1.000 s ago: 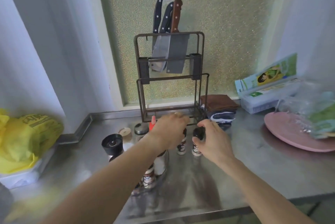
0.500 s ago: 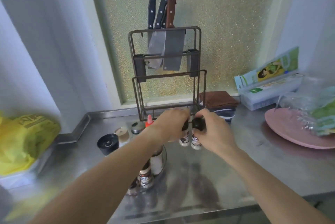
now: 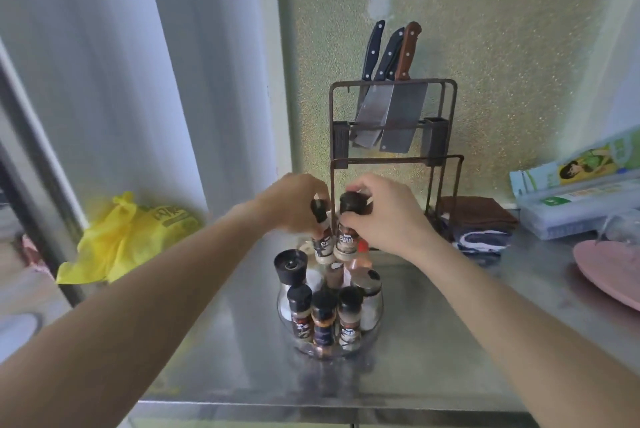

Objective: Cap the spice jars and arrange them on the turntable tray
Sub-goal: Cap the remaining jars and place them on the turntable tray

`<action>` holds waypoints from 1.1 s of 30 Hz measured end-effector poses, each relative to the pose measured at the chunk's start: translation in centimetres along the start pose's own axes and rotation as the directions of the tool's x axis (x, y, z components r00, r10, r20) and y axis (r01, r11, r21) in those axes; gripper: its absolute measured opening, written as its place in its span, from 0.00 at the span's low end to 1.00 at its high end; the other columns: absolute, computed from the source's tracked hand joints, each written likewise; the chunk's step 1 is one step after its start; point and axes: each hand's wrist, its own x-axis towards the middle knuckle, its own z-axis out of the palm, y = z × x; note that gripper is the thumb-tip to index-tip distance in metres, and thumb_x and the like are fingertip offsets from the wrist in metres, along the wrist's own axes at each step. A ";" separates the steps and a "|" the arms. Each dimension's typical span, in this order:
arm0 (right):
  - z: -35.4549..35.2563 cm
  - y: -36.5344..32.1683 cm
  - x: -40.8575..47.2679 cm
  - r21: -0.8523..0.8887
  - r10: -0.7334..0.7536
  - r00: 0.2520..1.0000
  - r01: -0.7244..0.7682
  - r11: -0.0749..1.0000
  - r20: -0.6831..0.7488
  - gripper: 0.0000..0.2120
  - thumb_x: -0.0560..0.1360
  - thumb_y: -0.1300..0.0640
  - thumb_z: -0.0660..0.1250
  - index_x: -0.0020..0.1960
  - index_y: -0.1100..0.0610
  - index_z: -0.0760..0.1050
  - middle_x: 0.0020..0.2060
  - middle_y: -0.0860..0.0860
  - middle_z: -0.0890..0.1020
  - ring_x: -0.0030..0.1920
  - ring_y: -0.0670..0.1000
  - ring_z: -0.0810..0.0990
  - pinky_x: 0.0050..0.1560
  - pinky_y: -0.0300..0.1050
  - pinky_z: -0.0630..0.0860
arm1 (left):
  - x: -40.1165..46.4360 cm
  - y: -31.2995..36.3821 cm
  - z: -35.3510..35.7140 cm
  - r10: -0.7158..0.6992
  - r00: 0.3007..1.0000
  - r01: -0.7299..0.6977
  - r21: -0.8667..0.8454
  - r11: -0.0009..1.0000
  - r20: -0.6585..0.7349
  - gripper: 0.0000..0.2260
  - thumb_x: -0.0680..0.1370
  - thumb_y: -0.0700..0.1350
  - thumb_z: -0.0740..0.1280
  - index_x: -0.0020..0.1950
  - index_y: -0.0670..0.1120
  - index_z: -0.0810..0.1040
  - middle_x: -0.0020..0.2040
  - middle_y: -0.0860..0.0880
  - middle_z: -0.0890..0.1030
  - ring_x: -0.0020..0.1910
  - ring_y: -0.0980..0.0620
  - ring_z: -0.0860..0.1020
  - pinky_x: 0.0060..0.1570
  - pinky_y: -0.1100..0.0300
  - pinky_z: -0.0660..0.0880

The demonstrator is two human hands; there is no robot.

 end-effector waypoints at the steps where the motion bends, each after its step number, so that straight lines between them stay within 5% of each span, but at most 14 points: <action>1: 0.9 -0.1 0.1 -0.023 -0.003 1.000 0.003 1.000 0.019 0.19 0.72 0.55 0.76 0.62 0.53 0.78 0.58 0.49 0.82 0.58 0.52 0.80 0.60 0.48 0.76 | 0.0 -0.3 0.7 -0.010 1.000 0.010 0.003 1.000 0.013 0.21 0.67 0.49 0.80 0.59 0.51 0.82 0.50 0.52 0.79 0.52 0.48 0.76 0.51 0.55 0.74; 10: 6.2 1.9 0.6 -0.177 0.053 0.978 -0.016 0.984 0.203 0.17 0.69 0.55 0.75 0.57 0.52 0.80 0.52 0.49 0.83 0.53 0.53 0.81 0.49 0.46 0.76 | 0.7 -1.0 6.4 -0.045 0.991 0.050 -0.043 0.998 0.129 0.15 0.71 0.45 0.74 0.57 0.48 0.82 0.47 0.50 0.79 0.47 0.48 0.76 0.42 0.60 0.69; 16: 7.6 3.1 0.6 -0.295 0.104 0.957 -0.020 0.955 0.272 0.16 0.65 0.51 0.79 0.51 0.50 0.82 0.48 0.50 0.84 0.52 0.53 0.81 0.47 0.47 0.78 | 1.2 -1.4 7.7 -0.068 0.985 0.070 -0.010 0.997 0.159 0.19 0.65 0.47 0.79 0.55 0.49 0.81 0.50 0.52 0.82 0.48 0.47 0.78 0.42 0.56 0.76; 25: 8.7 3.4 0.5 -0.446 0.104 0.936 0.061 0.893 0.336 0.23 0.66 0.45 0.81 0.55 0.54 0.80 0.54 0.55 0.84 0.46 0.55 0.84 0.43 0.48 0.81 | 1.1 -1.7 9.5 -0.098 0.979 0.090 0.051 0.995 0.181 0.21 0.63 0.53 0.81 0.54 0.52 0.83 0.50 0.52 0.83 0.49 0.46 0.79 0.40 0.55 0.75; 30: 7.5 3.6 0.2 -0.379 0.086 0.944 0.044 0.924 0.318 0.22 0.68 0.45 0.78 0.59 0.50 0.80 0.62 0.54 0.82 0.53 0.54 0.83 0.48 0.49 0.80 | 0.9 -2.0 8.7 -0.094 0.978 0.096 -0.004 0.995 0.187 0.24 0.62 0.57 0.81 0.56 0.54 0.82 0.50 0.54 0.84 0.50 0.49 0.80 0.45 0.53 0.79; 33: 5.3 4.3 -0.9 -0.252 0.086 0.975 -0.033 0.967 0.203 0.13 0.74 0.47 0.74 0.57 0.48 0.82 0.51 0.45 0.86 0.52 0.48 0.84 0.52 0.47 0.81 | -0.4 -2.8 7.1 -0.109 0.987 0.124 -0.132 0.984 0.115 0.21 0.69 0.60 0.77 0.58 0.53 0.82 0.53 0.58 0.83 0.51 0.54 0.81 0.54 0.54 0.80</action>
